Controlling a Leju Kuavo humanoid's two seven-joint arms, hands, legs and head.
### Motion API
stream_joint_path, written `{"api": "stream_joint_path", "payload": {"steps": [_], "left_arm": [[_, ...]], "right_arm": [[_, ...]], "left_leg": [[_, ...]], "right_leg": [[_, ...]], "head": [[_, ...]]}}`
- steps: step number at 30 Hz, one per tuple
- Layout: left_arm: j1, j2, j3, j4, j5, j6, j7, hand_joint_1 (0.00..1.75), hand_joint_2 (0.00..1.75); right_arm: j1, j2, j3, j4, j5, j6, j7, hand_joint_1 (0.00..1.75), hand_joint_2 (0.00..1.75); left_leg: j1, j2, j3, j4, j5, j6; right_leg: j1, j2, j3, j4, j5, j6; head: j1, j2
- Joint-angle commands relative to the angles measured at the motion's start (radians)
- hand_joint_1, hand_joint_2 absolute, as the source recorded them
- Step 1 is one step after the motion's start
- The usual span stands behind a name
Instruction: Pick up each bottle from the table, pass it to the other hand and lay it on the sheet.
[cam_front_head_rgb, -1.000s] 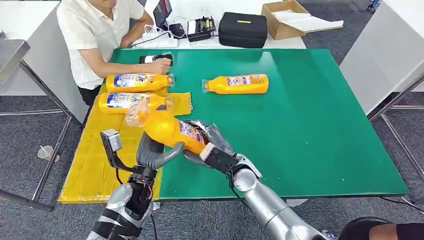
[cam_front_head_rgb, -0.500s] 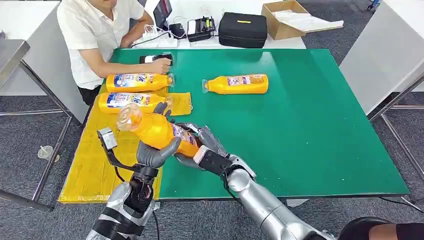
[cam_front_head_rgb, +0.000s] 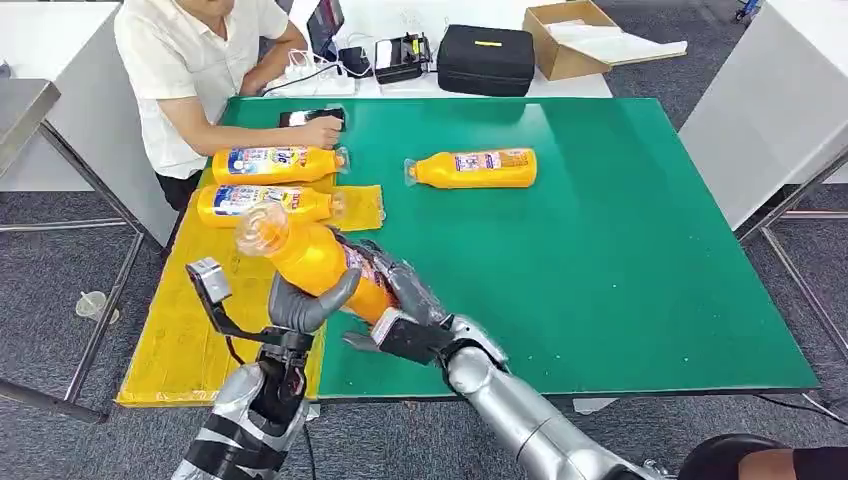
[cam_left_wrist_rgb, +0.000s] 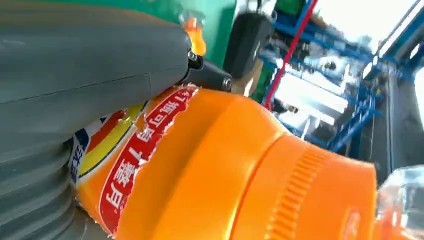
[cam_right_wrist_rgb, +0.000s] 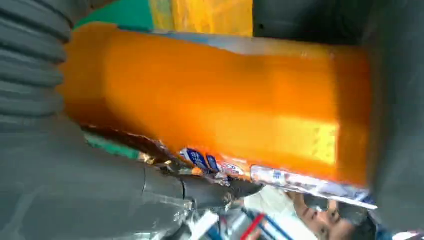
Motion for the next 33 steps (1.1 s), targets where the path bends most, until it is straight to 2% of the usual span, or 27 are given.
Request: {"api": "stream_joint_path", "payload": {"steps": [1, 4, 6, 8, 10, 16, 17, 18, 19, 20, 23, 24, 25, 26, 30, 33], "left_arm": [[-0.043, -0.009, 0.045, 0.025, 0.009, 0.130, -0.004, 1.75, 1.75], [-0.077, 0.029, 0.020, 0.050, -0.140, 0.244, -0.073, 1.75, 1.75], [-0.084, 0.068, 0.013, 0.032, -0.392, 0.409, -0.162, 1.75, 1.75], [-0.070, 0.092, 0.047, 0.009, -0.563, 0.485, -0.135, 1.75, 1.75], [-0.058, 0.088, 0.084, -0.003, -0.585, 0.455, -0.130, 1.75, 1.75], [-0.056, 0.077, 0.084, -0.001, -0.593, 0.452, -0.131, 1.75, 1.75], [-0.070, 0.100, 0.058, 0.027, -0.777, 0.578, -0.112, 1.75, 1.75], [-0.078, 0.122, 0.054, 0.043, -0.918, 0.651, -0.075, 1.75, 1.75], [-0.087, 0.156, 0.058, 0.077, -1.184, 0.731, 0.016, 1.69, 1.75], [-0.089, 0.171, 0.081, 0.099, -1.342, 0.730, 0.088, 1.69, 1.75], [-0.132, 0.205, 0.080, 0.204, -1.633, 0.591, 0.207, 1.73, 1.75], [-0.153, 0.207, 0.066, 0.239, -1.666, 0.540, 0.219, 1.68, 1.75], [-0.177, 0.207, 0.051, 0.277, -1.689, 0.478, 0.234, 1.47, 1.75], [-0.211, 0.202, 0.028, 0.326, -1.717, 0.406, 0.247, 1.34, 1.75], [-0.291, 0.175, -0.041, 0.493, -1.744, 0.237, 0.259, 1.75, 1.75], [-0.317, 0.160, -0.075, 0.591, -1.759, 0.225, 0.262, 1.75, 1.75]], "right_arm": [[0.016, -0.016, 0.045, 0.026, 0.031, -0.052, -0.007, 0.00, 0.00], [0.046, -0.032, 0.033, -0.001, 0.130, -0.251, -0.030, 0.00, 0.00], [0.086, -0.062, -0.002, -0.048, 0.143, -0.310, -0.035, 0.00, 0.00], [0.134, -0.092, -0.043, -0.093, 0.181, -0.352, -0.036, 0.00, 0.00], [0.149, -0.101, -0.061, -0.105, 0.191, -0.346, -0.044, 0.00, 0.00], [0.145, -0.092, -0.062, -0.100, 0.193, -0.342, -0.045, 0.00, 0.00], [0.154, -0.091, -0.080, -0.100, 0.242, -0.403, -0.039, 0.00, 0.00], [0.171, -0.100, -0.101, -0.111, 0.254, -0.432, -0.036, 0.00, 1.75], [0.198, -0.104, -0.148, -0.134, 0.243, -0.442, -0.041, 0.00, 1.75], [0.217, -0.107, -0.183, -0.152, 0.241, -0.438, -0.047, 0.00, 1.75], [0.256, -0.110, -0.266, -0.197, 0.246, -0.424, -0.073, 0.00, 1.75], [0.260, -0.111, -0.276, -0.209, 0.248, -0.421, -0.076, 0.00, 1.75], [0.261, -0.111, -0.280, -0.215, 0.248, -0.407, -0.081, 0.00, 1.75], [0.260, -0.106, -0.287, -0.221, 0.253, -0.392, -0.085, 0.00, 1.75], [0.243, -0.082, -0.296, -0.192, 0.250, -0.309, -0.085, 0.00, 1.75], [0.229, -0.081, -0.274, -0.171, 0.215, -0.300, -0.085, 0.00, 1.75]], "left_leg": [[0.001, 0.002, 0.003, 0.001, -0.002, 0.000], [0.002, 0.003, 0.004, 0.001, -0.003, 0.000], [0.001, -0.001, 0.002, 0.000, 0.000, 0.000], [0.001, -0.001, 0.002, 0.000, 0.000, 0.000], [0.001, 0.000, 0.003, -0.001, -0.001, 0.000], [0.001, 0.003, 0.003, 0.001, -0.002, 0.000], [0.001, 0.002, 0.003, 0.001, -0.002, 0.000], [0.001, 0.002, 0.003, 0.001, -0.002, 0.000], [0.002, 0.002, 0.004, 0.001, -0.002, -0.001], [0.001, 0.001, 0.003, 0.001, -0.001, 0.000], [0.000, 0.000, 0.003, -0.002, 0.000, 0.000], [0.001, 0.000, 0.005, -0.001, -0.001, -0.001], [0.000, -0.001, 0.003, -0.001, 0.000, 0.000], [0.001, -0.001, 0.004, 0.000, -0.001, -0.001], [0.002, -0.002, 0.001, 0.002, 0.000, 0.000], [0.000, 0.000, 0.002, 0.000, 0.000, 0.000]], "right_leg": [[0.002, 0.000, 0.004, 0.000, -0.002, -0.004], [0.003, 0.001, 0.005, 0.000, -0.002, -0.005], [0.001, -0.002, 0.003, -0.001, -0.001, -0.003], [0.001, -0.002, 0.003, -0.001, -0.001, -0.003], [0.001, -0.001, 0.004, -0.001, -0.001, -0.003], [0.002, 0.001, 0.003, 0.000, -0.001, -0.004], [0.002, 0.001, 0.003, 0.000, -0.001, -0.004], [0.002, 0.000, 0.003, 0.000, -0.001, -0.004], [0.003, -0.001, 0.005, 0.000, -0.002, -0.006], [0.002, -0.001, 0.004, 0.000, -0.001, -0.005], [0.001, -0.001, 0.003, -0.001, -0.001, -0.003], [0.002, -0.002, 0.006, -0.002, -0.001, -0.005], [0.001, -0.002, 0.003, -0.001, -0.001, -0.003], [0.002, -0.003, 0.005, -0.001, -0.002, -0.004], [0.002, -0.004, 0.002, 0.001, -0.001, -0.004], [0.001, -0.002, 0.002, 0.000, 0.000, -0.003]], "head": [[0.000, 0.000], [0.000, 0.000], [0.000, 0.000], [0.000, 0.000], [0.000, 0.000], [0.000, 0.000], [0.000, 0.000], [0.000, 0.000], [0.000, 0.000], [0.000, 0.000], [0.000, 0.000], [0.000, 0.000], [0.000, 0.000], [0.000, 0.000], [0.000, 0.000], [0.000, 0.000]]}}
